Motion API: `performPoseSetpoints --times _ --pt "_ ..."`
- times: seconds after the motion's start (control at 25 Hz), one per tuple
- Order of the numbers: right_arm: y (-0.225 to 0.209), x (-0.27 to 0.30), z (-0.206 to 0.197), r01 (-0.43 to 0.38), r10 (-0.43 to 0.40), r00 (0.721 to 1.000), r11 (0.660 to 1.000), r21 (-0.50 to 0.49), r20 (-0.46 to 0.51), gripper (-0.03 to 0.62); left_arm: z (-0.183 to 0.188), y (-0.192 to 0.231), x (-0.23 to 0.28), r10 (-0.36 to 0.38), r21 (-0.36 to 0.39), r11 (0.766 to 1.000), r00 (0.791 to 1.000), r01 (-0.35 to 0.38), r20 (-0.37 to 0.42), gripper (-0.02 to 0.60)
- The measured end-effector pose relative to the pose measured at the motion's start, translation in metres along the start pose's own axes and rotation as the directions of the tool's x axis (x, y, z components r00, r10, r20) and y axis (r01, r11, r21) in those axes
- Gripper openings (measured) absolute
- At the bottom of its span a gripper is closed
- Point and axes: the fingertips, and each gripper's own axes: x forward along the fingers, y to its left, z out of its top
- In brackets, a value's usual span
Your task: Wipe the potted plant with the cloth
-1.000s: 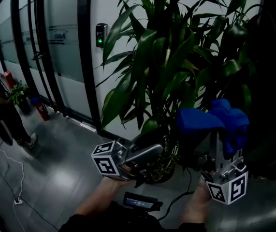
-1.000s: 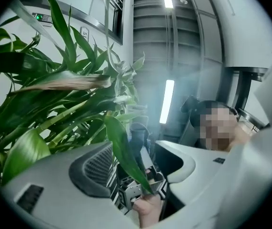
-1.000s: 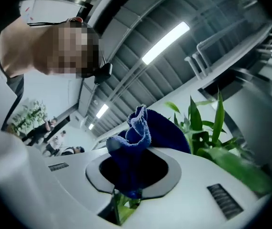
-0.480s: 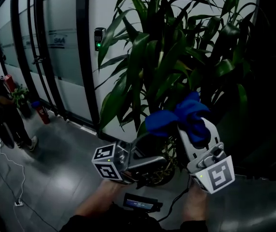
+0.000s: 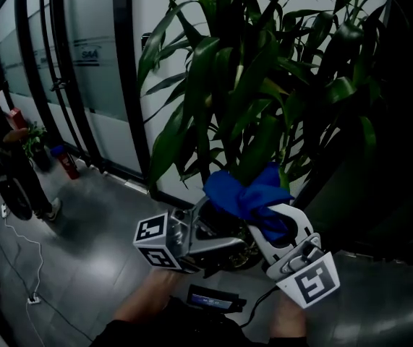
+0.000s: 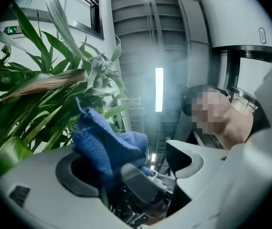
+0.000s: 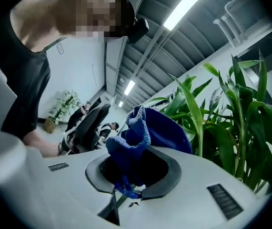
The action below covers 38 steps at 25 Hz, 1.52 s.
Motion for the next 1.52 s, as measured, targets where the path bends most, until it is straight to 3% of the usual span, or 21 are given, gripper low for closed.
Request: performPoseSetpoints --times 0.28,0.44,0.56,0.68,0.76,0.88,1.0,1.12,1.2,1.52 --pt "0.022 -0.021 -0.023 -0.067 0.069 0.992 0.998 0.021 -0.11 0.089 0.001 0.003 -0.004 0.015 -0.008 1.0 1.0 -0.015 0.01 0.423" --pt "0.004 -0.043 0.0 -0.034 0.035 0.999 0.997 0.074 -0.003 0.089 0.003 0.003 -0.006 0.019 -0.014 1.0 1.0 -0.019 0.02 0.423" --pt "-0.025 -0.061 0.041 0.074 -0.082 0.984 0.996 0.053 0.159 0.089 0.004 0.002 -0.008 0.022 -0.016 1.0 0.999 -0.022 0.024 0.423" --pt "-0.064 -0.072 0.083 0.262 -0.255 0.917 0.965 0.02 0.307 0.089 0.003 0.002 -0.008 0.023 -0.023 0.999 0.999 -0.022 0.026 0.423" --pt "-0.083 -0.071 0.096 0.356 -0.333 0.879 0.935 -0.003 0.342 0.089 0.003 0.001 -0.008 0.023 -0.024 0.999 0.999 -0.022 0.028 0.423" --pt "-0.104 -0.058 0.1 0.423 -0.384 0.855 0.905 -0.041 0.347 0.089 0.003 0.001 -0.007 0.021 -0.016 1.0 0.999 -0.02 0.045 0.423" --pt "-0.116 -0.028 0.078 0.398 -0.363 0.886 0.914 -0.073 0.288 0.089 0.002 0.001 -0.008 0.019 -0.007 1.0 0.997 -0.018 0.069 0.423" --pt "-0.094 0.006 0.047 0.251 -0.237 0.954 0.966 -0.055 0.183 0.089 0.0 -0.007 -0.009 0.02 0.013 1.0 0.998 -0.021 0.063 0.423" --pt "-0.069 0.012 0.037 0.173 -0.167 0.976 0.984 -0.035 0.138 0.089 -0.002 -0.015 -0.008 0.029 0.028 0.999 0.998 -0.03 0.05 0.423" --pt "-0.012 -0.017 0.012 0.026 -0.022 0.997 0.998 -0.055 0.074 0.089 -0.015 -0.018 0.002 0.075 0.046 0.996 0.995 -0.078 0.062 0.423"
